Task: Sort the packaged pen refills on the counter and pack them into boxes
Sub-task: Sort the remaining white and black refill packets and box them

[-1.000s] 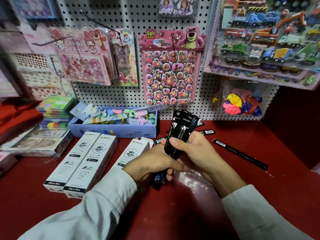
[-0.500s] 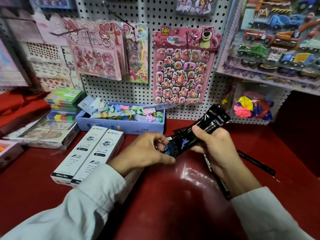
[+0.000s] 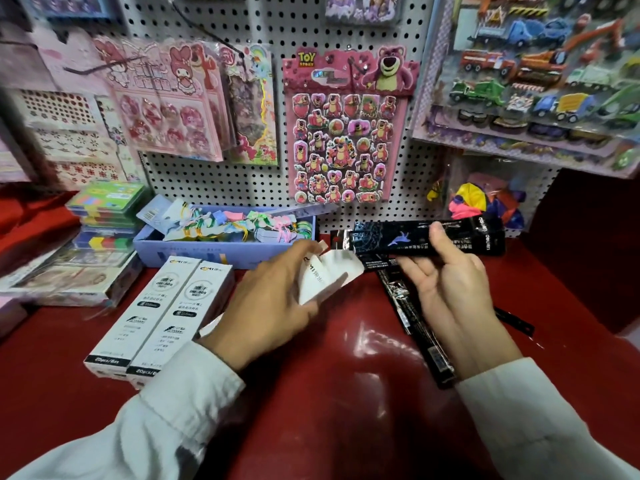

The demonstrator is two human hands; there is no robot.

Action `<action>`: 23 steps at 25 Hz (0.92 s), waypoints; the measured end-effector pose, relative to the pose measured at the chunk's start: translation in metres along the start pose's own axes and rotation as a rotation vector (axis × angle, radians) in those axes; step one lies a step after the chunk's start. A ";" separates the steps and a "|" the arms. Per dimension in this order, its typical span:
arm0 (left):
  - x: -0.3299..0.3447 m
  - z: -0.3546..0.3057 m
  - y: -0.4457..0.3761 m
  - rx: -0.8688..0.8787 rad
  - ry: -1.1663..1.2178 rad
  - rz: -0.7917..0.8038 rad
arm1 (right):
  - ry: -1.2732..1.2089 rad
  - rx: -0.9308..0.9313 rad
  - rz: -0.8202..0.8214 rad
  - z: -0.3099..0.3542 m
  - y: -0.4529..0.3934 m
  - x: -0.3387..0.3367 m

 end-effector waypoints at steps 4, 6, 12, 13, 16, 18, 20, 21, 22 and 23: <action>-0.005 -0.013 0.005 0.048 -0.014 -0.072 | 0.096 -0.114 0.062 0.004 0.005 0.004; -0.006 -0.013 0.005 0.044 -0.028 -0.108 | 0.186 -0.147 0.131 0.002 0.007 0.007; 0.001 -0.015 0.005 0.122 -0.056 -0.149 | 0.386 -0.117 0.472 -0.030 0.018 0.021; 0.002 -0.015 0.005 0.126 -0.065 -0.148 | 0.440 -0.113 0.537 -0.034 0.020 0.023; 0.002 -0.014 0.006 0.109 -0.050 -0.157 | 0.503 -0.026 0.515 -0.035 0.018 0.024; 0.000 -0.012 0.006 0.096 -0.039 -0.168 | 0.493 -0.057 0.360 -0.026 0.010 0.018; 0.000 -0.012 0.005 0.091 -0.039 -0.172 | 0.554 -0.145 0.313 -0.020 0.008 0.015; 0.001 -0.013 0.005 0.089 -0.043 -0.169 | 0.651 -0.189 0.350 -0.020 0.010 0.016; 0.002 -0.013 0.006 0.090 -0.049 -0.163 | 0.775 -0.225 0.420 -0.024 0.014 0.019; 0.002 -0.013 0.006 0.096 -0.057 -0.156 | 0.894 -0.254 0.488 -0.028 0.019 0.021</action>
Point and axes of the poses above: each hand's wrist, its own y-axis away from the middle knuckle, its own x-axis out of the palm, z = x × y, the point moved 4 cm from there along -y, towards the middle knuckle, and after that the axes turned 6 degrees about -y, right-handed, at the moved point
